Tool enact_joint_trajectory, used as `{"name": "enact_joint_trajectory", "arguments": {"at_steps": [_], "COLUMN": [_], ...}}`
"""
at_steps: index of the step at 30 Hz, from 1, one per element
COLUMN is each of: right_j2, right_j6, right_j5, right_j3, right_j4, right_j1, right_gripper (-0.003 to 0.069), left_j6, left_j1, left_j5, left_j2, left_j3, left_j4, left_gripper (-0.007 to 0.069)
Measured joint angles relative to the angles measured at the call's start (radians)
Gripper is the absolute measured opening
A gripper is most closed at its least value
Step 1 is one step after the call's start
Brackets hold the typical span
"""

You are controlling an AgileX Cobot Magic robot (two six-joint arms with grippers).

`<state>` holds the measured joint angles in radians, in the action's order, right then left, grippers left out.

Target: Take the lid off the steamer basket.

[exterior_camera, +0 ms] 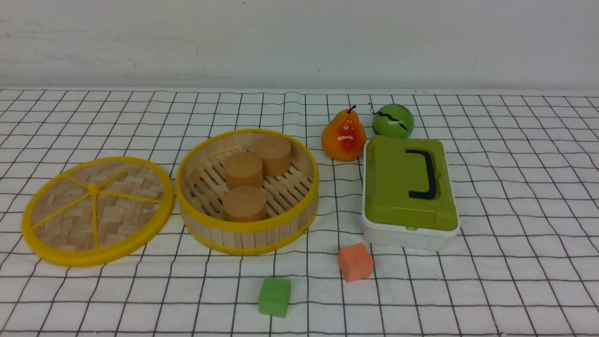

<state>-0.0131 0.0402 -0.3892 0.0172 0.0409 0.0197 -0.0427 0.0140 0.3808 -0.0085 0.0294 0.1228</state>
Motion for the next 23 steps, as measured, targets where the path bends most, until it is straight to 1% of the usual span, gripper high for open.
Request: {"name": "enact_joint_trajectory", "arguments": {"at_steps": [23], "right_j2": [0.000], "right_j6": [0.000], "right_j5": [0.000], "right_j3": [0.000], "right_j4": [0.000], "right_j1": [0.000], "right_gripper": [0.0239], "left_j6": [0.000], "left_j1": [0.000], "left_j5": [0.000], "left_j2": [0.000], "left_j3": [0.000], "left_j4": [0.000], "left_gripper": [0.0049]}}
